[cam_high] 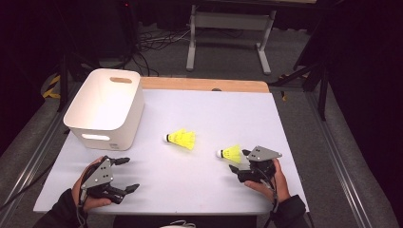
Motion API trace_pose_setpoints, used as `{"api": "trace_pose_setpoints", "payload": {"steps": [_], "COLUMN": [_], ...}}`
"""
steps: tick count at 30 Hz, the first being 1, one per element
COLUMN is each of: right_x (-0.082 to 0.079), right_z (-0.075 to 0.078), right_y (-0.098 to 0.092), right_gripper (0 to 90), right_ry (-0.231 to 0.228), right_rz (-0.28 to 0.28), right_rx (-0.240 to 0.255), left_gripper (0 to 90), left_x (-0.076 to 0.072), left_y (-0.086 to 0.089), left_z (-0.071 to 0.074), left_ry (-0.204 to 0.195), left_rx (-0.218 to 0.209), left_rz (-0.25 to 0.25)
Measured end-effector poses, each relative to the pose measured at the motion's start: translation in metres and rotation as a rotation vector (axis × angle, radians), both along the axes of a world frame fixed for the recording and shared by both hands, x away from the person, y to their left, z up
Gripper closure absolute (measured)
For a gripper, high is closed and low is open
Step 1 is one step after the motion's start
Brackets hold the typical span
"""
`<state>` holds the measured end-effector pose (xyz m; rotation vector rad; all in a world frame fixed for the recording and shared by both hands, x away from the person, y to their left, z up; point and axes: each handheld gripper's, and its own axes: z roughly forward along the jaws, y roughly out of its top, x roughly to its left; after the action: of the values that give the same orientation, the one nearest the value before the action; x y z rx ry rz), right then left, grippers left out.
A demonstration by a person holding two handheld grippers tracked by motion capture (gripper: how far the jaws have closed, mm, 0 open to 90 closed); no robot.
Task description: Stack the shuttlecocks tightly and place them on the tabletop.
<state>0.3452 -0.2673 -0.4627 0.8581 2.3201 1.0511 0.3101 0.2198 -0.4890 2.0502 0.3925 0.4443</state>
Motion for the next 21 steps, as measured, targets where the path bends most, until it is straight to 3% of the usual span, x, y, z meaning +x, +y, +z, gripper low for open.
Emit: {"api": "trace_pose_setpoints", "payload": {"steps": [6,9,13,18,21], "right_x": [0.0018,0.0021,0.0035,0.0028,0.0022], "right_z": [-0.0040,-0.0044,-0.0066,-0.0062,-0.0055], "right_y": [-0.0004,0.0000,0.0012,0.0013,0.0012], "right_gripper": [49.3,52.0,71.3,85.1,89.0], "right_ry": [0.022,0.024,0.032,0.028,0.024], "right_rz": [0.030,0.036,0.054,0.075,0.089], "right_rx": [-0.007,-0.010,-0.016,-0.014,-0.012], "left_gripper": [10.6,10.7,10.7,10.8,10.8], "left_x": [0.0004,0.0005,0.0005,0.0005,0.0004], "left_y": [-0.0003,-0.0007,-0.0012,-0.0012,-0.0010], "left_z": [-0.0004,-0.0006,-0.0007,-0.0006,-0.0005], "left_ry": [0.004,0.004,0.002,0.003,0.002], "left_rx": [0.001,0.003,0.005,0.005,0.004], "left_rz": [-0.001,-0.002,-0.004,-0.004,-0.004]}}
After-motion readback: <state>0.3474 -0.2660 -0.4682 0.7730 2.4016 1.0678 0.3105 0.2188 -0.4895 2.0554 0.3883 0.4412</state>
